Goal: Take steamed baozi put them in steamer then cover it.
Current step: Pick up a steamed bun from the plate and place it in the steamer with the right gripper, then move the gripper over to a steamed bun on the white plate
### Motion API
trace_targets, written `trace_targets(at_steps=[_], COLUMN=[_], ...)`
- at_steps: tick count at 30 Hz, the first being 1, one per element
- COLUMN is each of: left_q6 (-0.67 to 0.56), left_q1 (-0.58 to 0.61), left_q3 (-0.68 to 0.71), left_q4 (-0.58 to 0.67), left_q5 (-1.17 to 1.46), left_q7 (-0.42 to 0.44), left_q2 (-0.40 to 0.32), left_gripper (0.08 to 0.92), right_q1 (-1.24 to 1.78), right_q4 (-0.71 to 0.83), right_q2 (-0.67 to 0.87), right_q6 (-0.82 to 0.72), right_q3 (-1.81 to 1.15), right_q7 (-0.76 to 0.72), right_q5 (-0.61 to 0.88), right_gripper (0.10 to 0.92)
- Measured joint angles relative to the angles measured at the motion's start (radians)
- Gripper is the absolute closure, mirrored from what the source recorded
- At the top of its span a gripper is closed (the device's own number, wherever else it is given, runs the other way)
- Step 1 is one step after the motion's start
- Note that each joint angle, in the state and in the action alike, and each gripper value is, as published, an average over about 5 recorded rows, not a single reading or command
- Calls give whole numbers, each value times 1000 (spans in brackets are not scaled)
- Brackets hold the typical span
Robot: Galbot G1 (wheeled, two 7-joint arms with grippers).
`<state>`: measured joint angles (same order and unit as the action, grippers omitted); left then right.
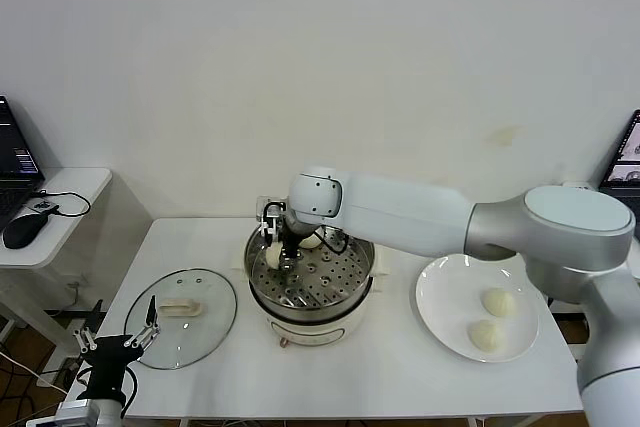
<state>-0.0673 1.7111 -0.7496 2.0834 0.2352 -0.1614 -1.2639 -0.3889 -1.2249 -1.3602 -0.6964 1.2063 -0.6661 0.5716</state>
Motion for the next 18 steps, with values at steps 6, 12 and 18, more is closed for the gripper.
trace_targets(at_steps=[6,12,18], left_q6=[2,3,5], left_q1=[-2,-3,-1], left_q3=[1,4,11], left_q4=[5,6,9], left_q5=[-1,0,-2], left_q7=[0,1,2], left_q2=[4,13,18], left_gripper=[177,177,177], right_q1=[-30,-112,-186], right_q4=[-26,-93,-191], right_q2=[32,139,319], right_q6=[14,59,146], right_q3=[-11,-4,23], right_q7=[-32,-126,-250], right_q5=[-12,-46,-125], right_gripper=[205,203,203])
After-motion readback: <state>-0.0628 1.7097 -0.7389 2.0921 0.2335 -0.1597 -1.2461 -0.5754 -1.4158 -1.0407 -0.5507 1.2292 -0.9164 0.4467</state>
